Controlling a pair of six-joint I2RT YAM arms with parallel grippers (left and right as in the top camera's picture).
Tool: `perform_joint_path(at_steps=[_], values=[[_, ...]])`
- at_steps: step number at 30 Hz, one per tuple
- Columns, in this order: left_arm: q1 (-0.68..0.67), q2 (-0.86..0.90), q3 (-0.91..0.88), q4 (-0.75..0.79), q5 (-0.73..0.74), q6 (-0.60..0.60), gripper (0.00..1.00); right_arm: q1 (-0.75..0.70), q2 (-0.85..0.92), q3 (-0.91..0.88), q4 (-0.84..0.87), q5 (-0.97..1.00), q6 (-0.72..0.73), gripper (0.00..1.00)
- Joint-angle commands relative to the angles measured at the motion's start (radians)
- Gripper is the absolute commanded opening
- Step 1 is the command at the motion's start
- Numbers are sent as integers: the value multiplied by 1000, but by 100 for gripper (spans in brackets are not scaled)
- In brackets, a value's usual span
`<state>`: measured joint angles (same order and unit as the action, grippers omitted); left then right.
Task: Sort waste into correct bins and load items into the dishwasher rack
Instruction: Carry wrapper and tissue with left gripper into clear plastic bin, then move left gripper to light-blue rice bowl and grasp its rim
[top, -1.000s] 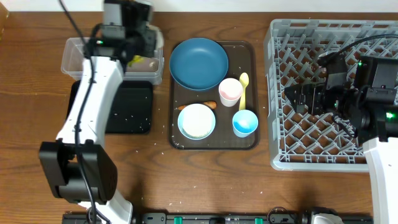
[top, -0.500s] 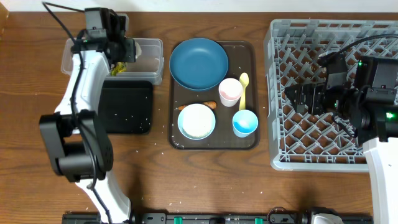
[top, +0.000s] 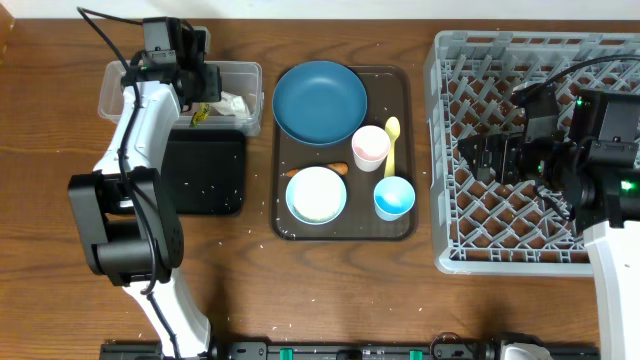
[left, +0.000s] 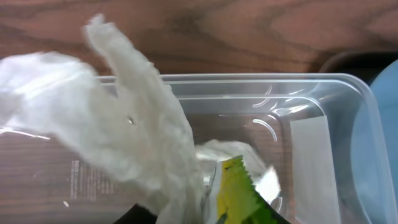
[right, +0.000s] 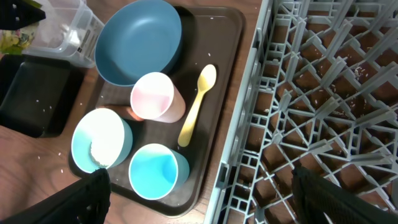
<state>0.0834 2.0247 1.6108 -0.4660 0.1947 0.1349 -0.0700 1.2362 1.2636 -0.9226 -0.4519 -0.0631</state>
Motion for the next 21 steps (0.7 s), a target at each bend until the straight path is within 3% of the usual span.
perform_joint_path(at_steps=[1, 10, 21], values=[[1, -5, 1, 3, -5, -2, 39, -6, -5, 15, 3, -1, -13, 91], [1, -6, 1, 17, -5, -2, 58, -6, -5, 15, 6, -1, -13, 92], [-20, -159, 2, 1, 0, 29, 67, -6, -5, 15, 8, -1, -13, 93]])
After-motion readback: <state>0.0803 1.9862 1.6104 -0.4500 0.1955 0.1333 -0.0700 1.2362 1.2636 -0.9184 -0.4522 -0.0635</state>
